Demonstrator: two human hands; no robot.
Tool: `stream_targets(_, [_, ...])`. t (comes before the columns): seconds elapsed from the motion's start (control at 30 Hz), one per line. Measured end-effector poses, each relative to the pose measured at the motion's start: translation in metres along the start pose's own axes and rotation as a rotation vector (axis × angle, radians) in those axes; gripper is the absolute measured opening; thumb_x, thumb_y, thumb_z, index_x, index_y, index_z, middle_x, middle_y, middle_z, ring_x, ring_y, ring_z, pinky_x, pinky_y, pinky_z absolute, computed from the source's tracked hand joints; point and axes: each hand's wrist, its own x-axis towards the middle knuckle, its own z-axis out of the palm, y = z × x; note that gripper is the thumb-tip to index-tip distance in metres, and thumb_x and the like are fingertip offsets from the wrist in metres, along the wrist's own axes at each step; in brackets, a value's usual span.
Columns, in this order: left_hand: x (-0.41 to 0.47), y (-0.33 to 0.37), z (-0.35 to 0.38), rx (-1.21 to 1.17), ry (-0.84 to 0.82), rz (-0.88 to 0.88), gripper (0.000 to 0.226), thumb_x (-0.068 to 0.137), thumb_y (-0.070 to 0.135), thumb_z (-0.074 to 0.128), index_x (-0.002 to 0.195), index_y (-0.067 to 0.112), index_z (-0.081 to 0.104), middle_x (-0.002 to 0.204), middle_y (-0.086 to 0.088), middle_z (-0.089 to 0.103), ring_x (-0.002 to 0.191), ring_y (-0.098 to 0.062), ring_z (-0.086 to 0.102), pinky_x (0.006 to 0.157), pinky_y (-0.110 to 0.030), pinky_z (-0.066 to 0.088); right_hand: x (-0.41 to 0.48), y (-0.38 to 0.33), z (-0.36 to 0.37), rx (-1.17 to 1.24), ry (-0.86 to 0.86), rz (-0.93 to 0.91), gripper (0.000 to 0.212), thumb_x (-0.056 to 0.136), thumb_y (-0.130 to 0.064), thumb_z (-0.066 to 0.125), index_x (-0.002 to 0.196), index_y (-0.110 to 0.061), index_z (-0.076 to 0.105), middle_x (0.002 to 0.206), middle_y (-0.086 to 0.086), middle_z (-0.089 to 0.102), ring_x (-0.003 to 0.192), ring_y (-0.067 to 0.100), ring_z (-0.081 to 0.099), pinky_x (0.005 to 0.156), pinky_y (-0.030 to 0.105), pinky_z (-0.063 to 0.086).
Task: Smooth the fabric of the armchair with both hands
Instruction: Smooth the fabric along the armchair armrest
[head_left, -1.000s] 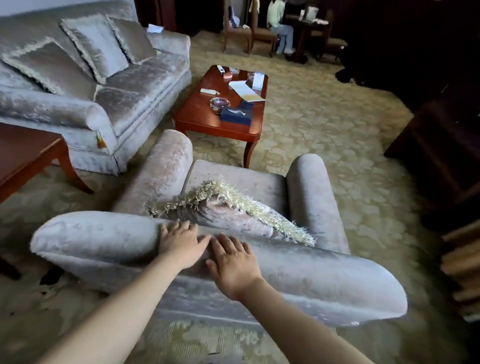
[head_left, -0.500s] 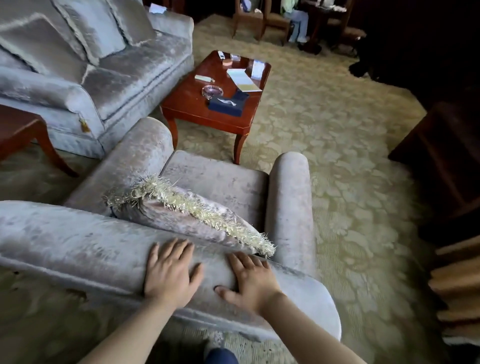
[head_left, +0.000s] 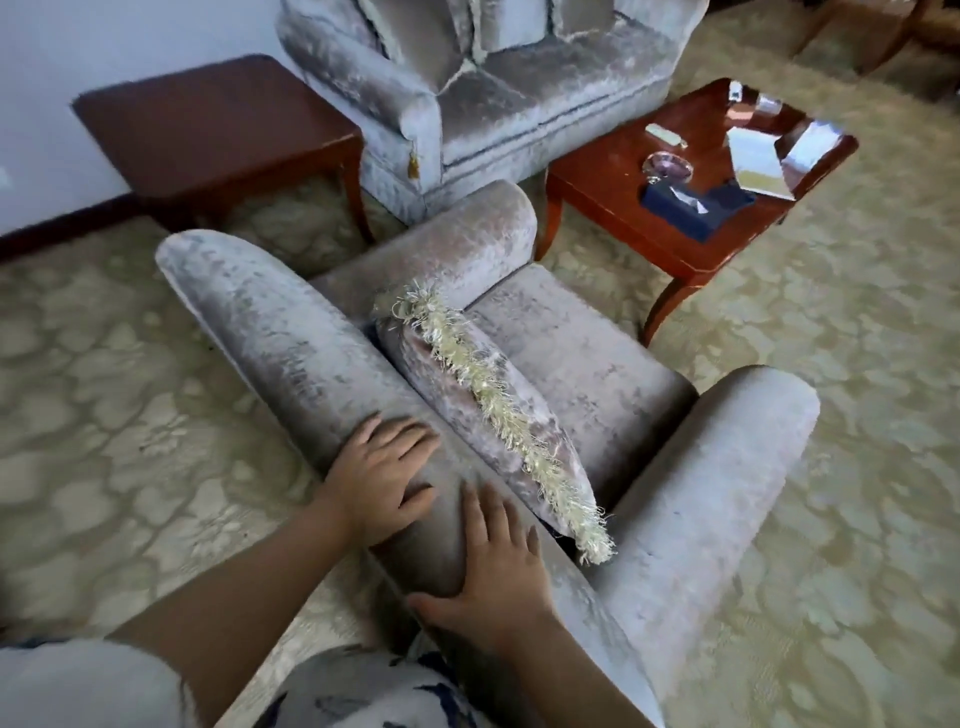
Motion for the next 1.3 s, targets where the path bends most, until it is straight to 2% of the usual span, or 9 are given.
stream_targets(0.17, [0.01,0.043,0.013,-0.034,-0.063,-0.701,0.082,0.079,0.059,0.031,0.149,0.019,0.016,0.159,-0.01,0.001,0.144,-0.028,-0.006,0.112,-0.052,-0.006,-0.001,0.003,-0.006,0.041,-0.058,-0.096,0.128,0.058,-0.08,0.051,0.149,-0.018,-0.014,0.16,0.007,-0.01,0.146,0.03,-0.003,0.113,0.056,0.008])
stream_targets(0.3, [0.029,0.083,0.017,-0.19,0.102,-1.305,0.106,0.074,0.072,0.041,0.148,0.017,-0.01,0.155,-0.014,-0.022,0.141,-0.041,-0.013,0.105,-0.067,0.01,-0.004,0.018,-0.011,0.039,-0.121,-0.215,0.13,0.06,-0.073,0.059,0.148,-0.012,-0.015,0.159,0.013,-0.003,0.145,0.033,0.004,0.112,0.055,0.013])
stream_targets(0.4, [0.032,0.087,0.015,-0.351,0.228,-1.592,0.12,0.067,0.073,0.054,0.147,0.014,-0.012,0.156,-0.017,-0.013,0.139,-0.048,0.004,0.102,-0.064,0.027,-0.006,0.021,-0.014,0.013,-0.063,-0.251,0.124,0.05,-0.074,0.027,0.149,-0.007,-0.006,0.158,0.016,0.006,0.144,0.032,0.012,0.112,0.05,0.02])
stream_targets(0.6, [0.041,0.083,0.024,-0.177,0.247,-1.616,0.117,0.066,0.075,0.05,0.147,0.008,-0.002,0.149,-0.026,0.02,0.113,-0.043,0.043,0.083,-0.047,0.04,-0.001,0.026,-0.006,-0.104,-0.026,-0.284,0.094,0.07,-0.055,0.011,0.15,-0.006,-0.001,0.158,0.019,0.007,0.145,0.033,0.012,0.111,0.049,0.026])
stream_targets(0.83, [0.045,0.079,0.034,-0.028,0.199,-1.646,0.112,0.066,0.077,0.036,0.145,0.007,-0.001,0.138,-0.024,0.032,0.099,-0.039,0.046,0.072,-0.043,0.041,0.001,0.013,-0.015,-0.05,0.07,-0.287,0.069,0.075,-0.037,0.029,0.12,0.004,0.061,0.12,0.026,0.062,0.104,0.04,0.064,0.082,0.051,0.053])
stream_targets(0.97, [0.043,0.083,0.03,-0.026,0.217,-1.659,0.11,0.068,0.078,0.039,0.146,0.01,0.002,0.136,-0.02,0.034,0.1,-0.038,0.048,0.073,-0.042,0.042,0.006,0.032,-0.023,0.056,-0.06,-0.412,0.081,0.072,-0.044,0.035,0.137,0.004,0.043,0.141,0.027,0.043,0.128,0.039,0.046,0.103,0.05,0.042])
stream_targets(1.07, [0.041,0.087,0.028,-0.087,0.294,-1.69,0.103,0.072,0.077,0.039,0.147,0.013,0.009,0.133,-0.016,0.039,0.104,-0.039,0.049,0.078,-0.043,0.043,0.03,0.069,-0.044,0.274,-0.285,-0.536,0.077,0.073,-0.037,0.044,0.145,-0.012,0.03,0.149,0.009,0.029,0.138,0.022,0.024,0.114,0.027,0.016])
stream_targets(1.17, [0.042,0.095,0.025,-0.206,0.369,-1.952,0.105,0.071,0.08,0.039,0.143,0.007,0.019,0.128,-0.018,0.046,0.108,-0.039,0.052,0.082,-0.044,0.043,0.073,0.088,-0.079,0.346,-0.381,-0.594,0.045,0.085,-0.022,0.049,0.129,-0.013,0.044,0.13,0.007,0.045,0.123,0.025,0.042,0.105,0.034,0.033])
stream_targets(1.3, [0.051,0.096,0.025,-0.136,0.291,-2.046,0.091,0.066,0.084,0.031,0.113,0.006,0.043,0.108,-0.017,0.056,0.097,-0.038,0.058,0.074,-0.042,0.043,0.136,0.06,-0.11,0.105,-0.36,-0.673,0.051,0.091,-0.032,0.052,0.135,-0.01,0.036,0.136,0.013,0.04,0.123,0.029,0.04,0.1,0.035,0.034])
